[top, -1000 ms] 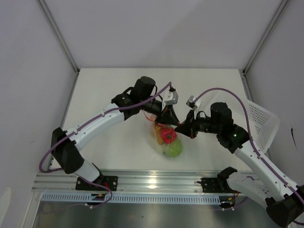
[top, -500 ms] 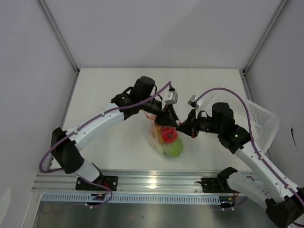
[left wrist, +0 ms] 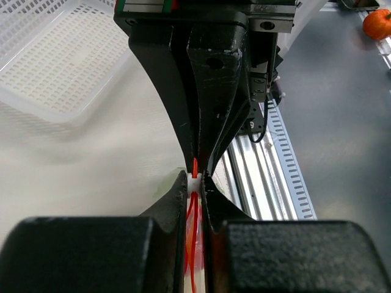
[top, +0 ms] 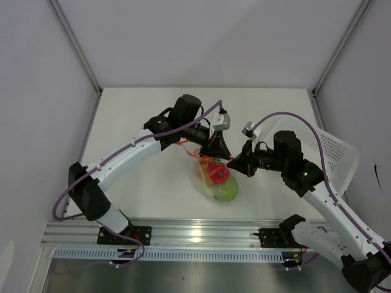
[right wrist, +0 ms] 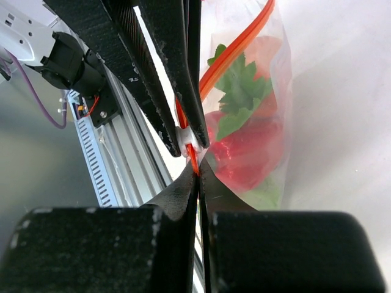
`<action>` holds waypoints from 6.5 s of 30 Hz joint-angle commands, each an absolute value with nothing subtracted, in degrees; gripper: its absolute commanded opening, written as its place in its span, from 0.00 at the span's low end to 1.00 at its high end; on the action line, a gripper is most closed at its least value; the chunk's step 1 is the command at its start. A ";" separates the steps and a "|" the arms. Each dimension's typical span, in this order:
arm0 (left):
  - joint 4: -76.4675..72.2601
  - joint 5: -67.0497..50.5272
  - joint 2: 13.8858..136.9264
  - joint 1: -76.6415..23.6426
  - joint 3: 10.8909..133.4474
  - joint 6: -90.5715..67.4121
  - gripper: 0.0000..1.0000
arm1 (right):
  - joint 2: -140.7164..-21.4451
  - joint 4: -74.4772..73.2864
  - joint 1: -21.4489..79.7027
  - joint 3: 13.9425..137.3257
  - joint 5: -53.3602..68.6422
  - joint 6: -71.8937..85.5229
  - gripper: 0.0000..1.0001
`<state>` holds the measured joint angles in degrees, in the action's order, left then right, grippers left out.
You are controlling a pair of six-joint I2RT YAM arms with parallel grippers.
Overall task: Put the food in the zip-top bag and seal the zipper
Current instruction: Zip the zipper food storage bag at the center of the board.
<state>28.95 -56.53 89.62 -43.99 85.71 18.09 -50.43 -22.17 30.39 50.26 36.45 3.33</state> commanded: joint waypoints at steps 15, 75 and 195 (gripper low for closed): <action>29.88 -58.36 90.44 -43.68 86.57 18.28 0.32 | -50.54 -19.86 30.06 54.05 36.91 2.29 0.00; 30.33 -49.12 82.01 -40.25 78.66 13.19 0.01 | -43.76 -11.59 27.68 43.94 28.46 13.36 0.01; 35.95 -52.03 81.04 -37.27 82.00 12.57 0.01 | -65.32 -11.61 31.65 54.41 45.53 3.60 0.00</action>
<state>36.82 -51.20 83.46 -38.04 80.38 12.25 -68.29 -13.80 33.21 55.22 47.99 2.98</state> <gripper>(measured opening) 0.039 0.005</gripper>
